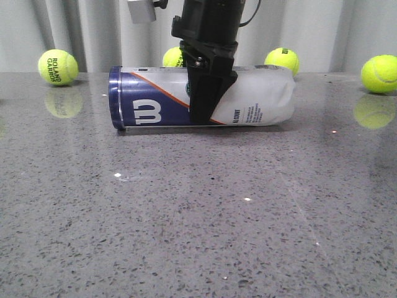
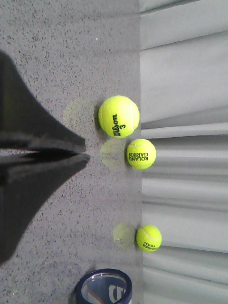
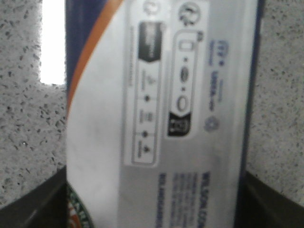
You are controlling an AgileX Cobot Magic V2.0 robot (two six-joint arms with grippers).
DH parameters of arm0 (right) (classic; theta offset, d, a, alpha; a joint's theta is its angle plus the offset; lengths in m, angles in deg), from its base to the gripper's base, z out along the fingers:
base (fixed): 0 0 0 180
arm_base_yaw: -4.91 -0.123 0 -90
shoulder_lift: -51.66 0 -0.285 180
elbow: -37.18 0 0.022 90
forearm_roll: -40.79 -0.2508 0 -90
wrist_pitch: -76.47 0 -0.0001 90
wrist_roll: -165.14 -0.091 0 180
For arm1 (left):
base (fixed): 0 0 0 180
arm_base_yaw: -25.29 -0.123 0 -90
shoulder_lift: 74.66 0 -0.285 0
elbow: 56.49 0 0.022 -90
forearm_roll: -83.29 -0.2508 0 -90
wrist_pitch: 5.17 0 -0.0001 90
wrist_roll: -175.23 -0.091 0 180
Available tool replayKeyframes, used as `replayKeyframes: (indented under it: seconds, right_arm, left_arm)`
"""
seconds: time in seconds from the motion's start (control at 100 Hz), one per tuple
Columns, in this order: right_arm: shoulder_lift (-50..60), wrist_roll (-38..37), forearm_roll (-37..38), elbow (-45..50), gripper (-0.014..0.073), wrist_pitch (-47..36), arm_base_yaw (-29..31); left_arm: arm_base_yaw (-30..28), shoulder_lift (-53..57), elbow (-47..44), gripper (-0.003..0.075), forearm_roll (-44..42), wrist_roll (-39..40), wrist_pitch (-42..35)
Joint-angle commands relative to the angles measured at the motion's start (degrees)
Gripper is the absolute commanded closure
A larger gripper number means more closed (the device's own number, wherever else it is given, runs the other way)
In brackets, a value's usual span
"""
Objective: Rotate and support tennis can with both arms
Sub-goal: 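Roll the can with the right gripper so its navy end faces sideways, then open the right gripper and lift it away from the can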
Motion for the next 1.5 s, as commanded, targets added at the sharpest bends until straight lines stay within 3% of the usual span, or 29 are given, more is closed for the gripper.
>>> replayKeyframes:
  seconds: [0.0, 0.1, 0.18, 0.31, 0.71, 0.92, 1.04, 1.21, 1.35, 1.49]
  right_arm:
    - [2.81, 0.35, -0.81, -1.57, 0.0223, 4.48, 0.12]
    - [2.81, -0.6, -0.81, -1.57, 0.0022, 4.48, 0.12]
    - [2.81, -0.65, -0.81, -1.57, -0.0074, 4.48, 0.12]
    - [2.81, -0.93, -0.81, -1.57, -0.0038, 4.9, 0.12]
    - [5.59, -2.29, -0.81, -1.91, -0.0039, 5.04, 0.12]
    - [9.75, -7.42, -0.81, -1.91, -0.0039, 5.04, 0.12]
    - [12.58, -14.58, -0.81, -1.91, -0.0039, 5.04, 0.12]
    - [16.83, -36.23, 0.52, -1.91, -0.0039, 5.04, 0.18]
    - [20.5, -50.88, 6.13, -0.79, -0.0039, 5.1, 0.23]
    - [24.41, -59.29, 8.75, 4.48, -0.0039, 5.1, 0.3]
  left_arm:
    - [0.07, 1.97, -2.58, 0.074, 0.35, 0.52, -4.42]
    - [0.07, 1.97, -2.58, 0.074, 0.35, 0.52, -4.42]
    - [0.07, 1.97, -2.58, 0.074, 0.35, 0.52, -4.42]
    - [0.07, 1.97, -2.58, 0.074, 0.35, 0.52, -4.42]
    - [0.07, 1.97, -2.58, 0.074, 0.35, 0.52, -4.42]
    - [0.07, 1.97, -2.58, 0.074, 0.35, 0.52, -4.42]
    - [0.07, 1.97, -2.58, 0.074, 0.35, 0.52, -4.42]
    - [0.07, 1.97, -2.58, 0.074, 0.35, 0.52, -4.42]
    - [0.07, 1.97, -2.58, 0.074, 0.35, 0.52, -4.42]
    - [0.07, 1.97, -2.58, 0.074, 0.35, 0.52, -4.42]
